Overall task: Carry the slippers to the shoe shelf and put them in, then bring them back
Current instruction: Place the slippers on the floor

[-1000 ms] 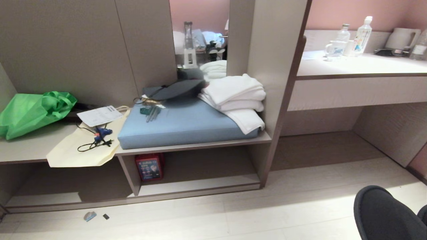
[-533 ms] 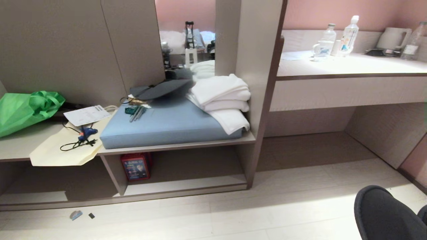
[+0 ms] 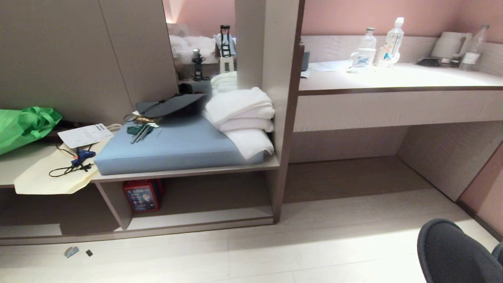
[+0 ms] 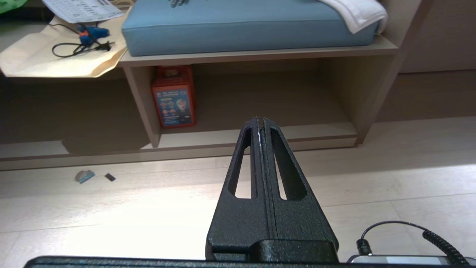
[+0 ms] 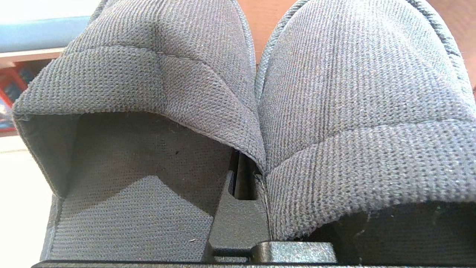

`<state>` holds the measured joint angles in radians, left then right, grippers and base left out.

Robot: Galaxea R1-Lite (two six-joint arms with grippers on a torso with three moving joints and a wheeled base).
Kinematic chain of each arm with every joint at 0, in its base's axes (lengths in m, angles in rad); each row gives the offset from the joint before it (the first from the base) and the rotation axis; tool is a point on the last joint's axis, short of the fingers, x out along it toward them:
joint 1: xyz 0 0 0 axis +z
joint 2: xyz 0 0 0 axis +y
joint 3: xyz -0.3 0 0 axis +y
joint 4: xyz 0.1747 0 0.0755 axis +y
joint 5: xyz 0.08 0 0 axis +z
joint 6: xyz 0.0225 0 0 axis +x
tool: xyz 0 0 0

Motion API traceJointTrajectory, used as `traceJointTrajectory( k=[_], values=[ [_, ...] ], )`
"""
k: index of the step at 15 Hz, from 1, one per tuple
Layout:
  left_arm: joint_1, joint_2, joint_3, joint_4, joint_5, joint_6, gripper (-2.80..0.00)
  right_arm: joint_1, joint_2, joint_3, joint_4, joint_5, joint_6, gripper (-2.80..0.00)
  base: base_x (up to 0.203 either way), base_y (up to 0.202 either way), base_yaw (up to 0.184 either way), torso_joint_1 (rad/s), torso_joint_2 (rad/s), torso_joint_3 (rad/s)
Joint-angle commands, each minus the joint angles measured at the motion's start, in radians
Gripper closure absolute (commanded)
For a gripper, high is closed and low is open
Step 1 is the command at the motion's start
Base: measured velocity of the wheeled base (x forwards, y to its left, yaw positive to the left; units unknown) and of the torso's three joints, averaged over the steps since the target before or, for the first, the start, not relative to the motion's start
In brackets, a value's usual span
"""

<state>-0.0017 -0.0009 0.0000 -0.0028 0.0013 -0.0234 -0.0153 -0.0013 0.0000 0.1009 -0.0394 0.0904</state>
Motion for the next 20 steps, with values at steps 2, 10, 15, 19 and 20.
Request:
traceJointTrajectory(
  k=[2,10,15,19,20],
  values=[
    [0.000,-0.001,0.000,0.000,0.000,-0.001,0.00,0.000,0.001,0.002,0.000,-0.002,0.000,0.00,0.000,-0.195,0.002,0.002,0.00,0.003],
    [0.000,-0.001,0.000,0.000,0.000,-0.001,0.00,0.000,0.001,0.002,0.000,-0.002,0.000,0.00,0.000,-0.195,0.002,0.003,0.00,0.003],
    [0.000,-0.001,0.000,0.000,0.000,-0.001,0.00,0.000,0.001,0.002,0.000,-0.002,0.002,0.00,0.000,-0.196,0.003,0.003,0.00,0.001],
    [0.000,-0.001,0.000,0.000,0.000,-0.001,0.00,0.000,0.001,0.002,0.000,-0.002,0.003,0.00,0.000,-0.195,0.002,0.004,0.00,0.002],
    [0.000,0.000,0.000,0.000,0.000,-0.001,0.00,0.000,0.001,0.002,0.000,-0.002,0.003,0.00,0.000,-0.198,0.002,0.002,0.01,0.004]
  ],
)
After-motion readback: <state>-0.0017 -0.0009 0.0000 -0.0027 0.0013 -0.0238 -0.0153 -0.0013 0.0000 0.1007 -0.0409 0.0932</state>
